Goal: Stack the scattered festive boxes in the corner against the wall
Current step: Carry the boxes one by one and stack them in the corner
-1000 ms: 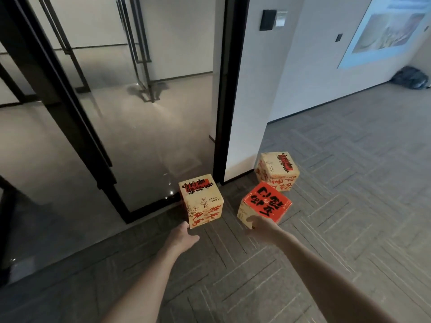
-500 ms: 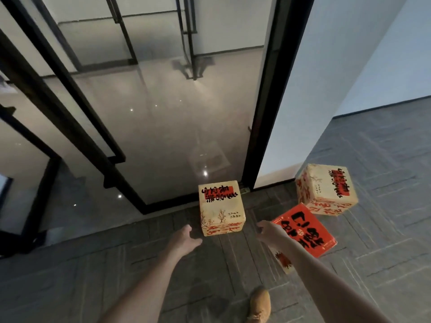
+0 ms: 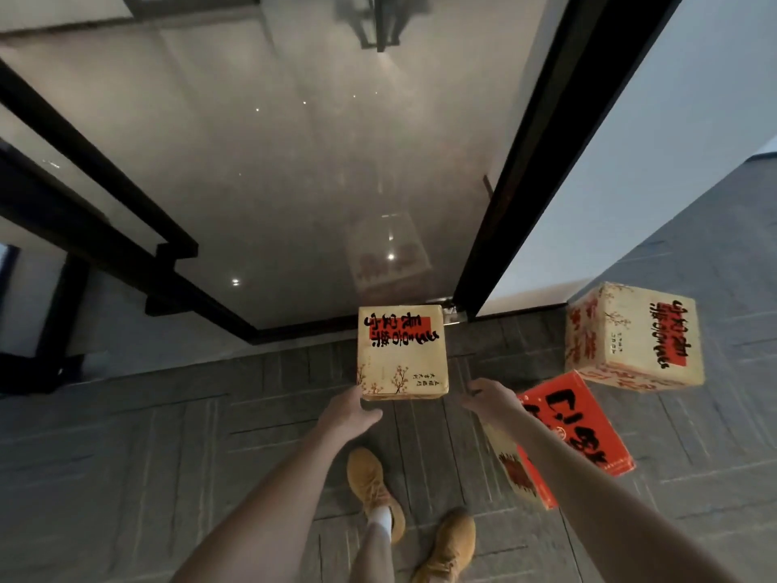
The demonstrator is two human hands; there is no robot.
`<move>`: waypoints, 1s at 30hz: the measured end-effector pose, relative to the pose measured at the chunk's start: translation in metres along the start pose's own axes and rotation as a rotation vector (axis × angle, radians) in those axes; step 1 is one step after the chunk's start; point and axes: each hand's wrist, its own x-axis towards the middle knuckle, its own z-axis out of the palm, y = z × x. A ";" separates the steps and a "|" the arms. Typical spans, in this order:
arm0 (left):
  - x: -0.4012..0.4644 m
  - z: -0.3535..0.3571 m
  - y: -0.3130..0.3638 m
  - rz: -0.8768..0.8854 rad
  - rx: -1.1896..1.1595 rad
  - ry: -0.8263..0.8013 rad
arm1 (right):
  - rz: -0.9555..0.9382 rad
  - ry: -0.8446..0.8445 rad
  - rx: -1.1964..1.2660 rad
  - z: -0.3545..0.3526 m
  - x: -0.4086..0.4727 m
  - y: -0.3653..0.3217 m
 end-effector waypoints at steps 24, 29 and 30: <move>0.399 0.079 -0.096 -0.294 -0.422 0.113 | 0.181 0.040 0.078 0.106 0.394 0.058; 0.449 0.102 -0.115 -0.315 -0.491 0.094 | 0.206 0.029 0.332 0.125 0.446 0.075; 0.458 0.103 -0.117 -0.314 -0.533 0.086 | 0.201 0.021 0.380 0.129 0.454 0.077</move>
